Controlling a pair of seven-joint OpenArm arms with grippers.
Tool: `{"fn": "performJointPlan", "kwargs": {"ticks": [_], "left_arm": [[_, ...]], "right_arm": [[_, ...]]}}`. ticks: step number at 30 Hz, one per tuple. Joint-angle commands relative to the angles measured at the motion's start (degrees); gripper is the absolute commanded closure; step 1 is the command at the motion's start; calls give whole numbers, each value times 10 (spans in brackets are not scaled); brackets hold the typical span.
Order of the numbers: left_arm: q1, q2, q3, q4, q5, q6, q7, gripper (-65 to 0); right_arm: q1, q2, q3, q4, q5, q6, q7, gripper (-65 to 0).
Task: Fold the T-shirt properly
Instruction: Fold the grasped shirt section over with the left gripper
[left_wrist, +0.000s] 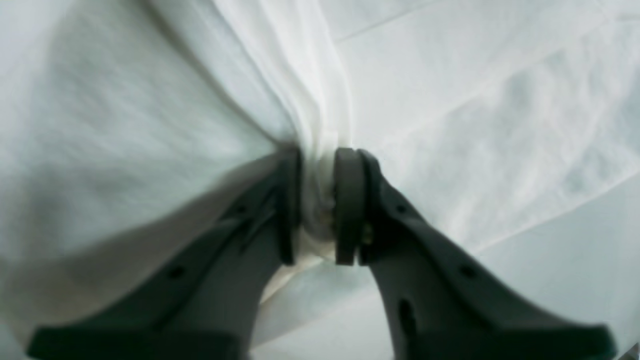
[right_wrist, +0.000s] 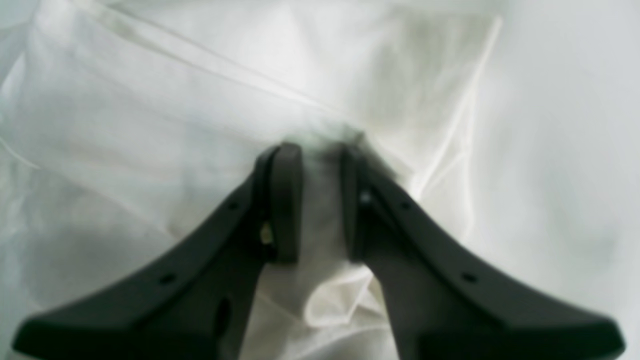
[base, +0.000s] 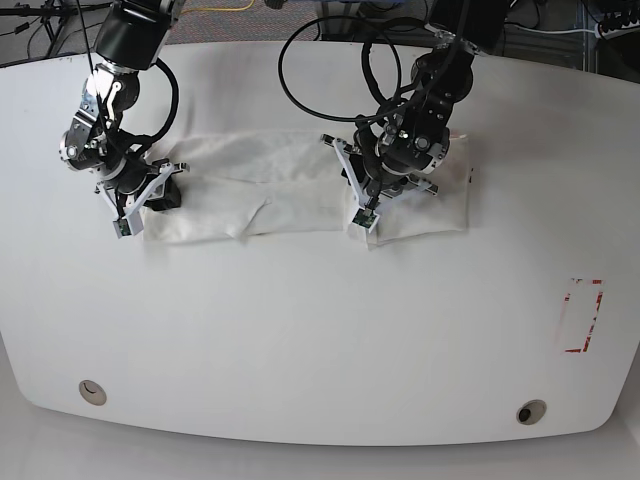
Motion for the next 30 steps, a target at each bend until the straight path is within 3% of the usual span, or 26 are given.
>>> {"fn": "performJointPlan", "kwargs": {"ticks": [1,8,16,30], "left_arm": [[-6,2,-1,8,-4,-1,-10,-61],[-5,2,1,15,-4,-6,-8,-14],[27,-1,-2,59,0,-75,-7,-10],[74,-51,1,128,-3,-78,-8,-10]], "right_arm": [[-2,3,-3,-3,-30,-5,-45,-138],[-2,3,-3,-3,-30,-5,-45,-138],[-2,2,-3,-3,-30,-5,-45,-138],[-2,2,-3,-3,-30,-5,-45,-138]]}}
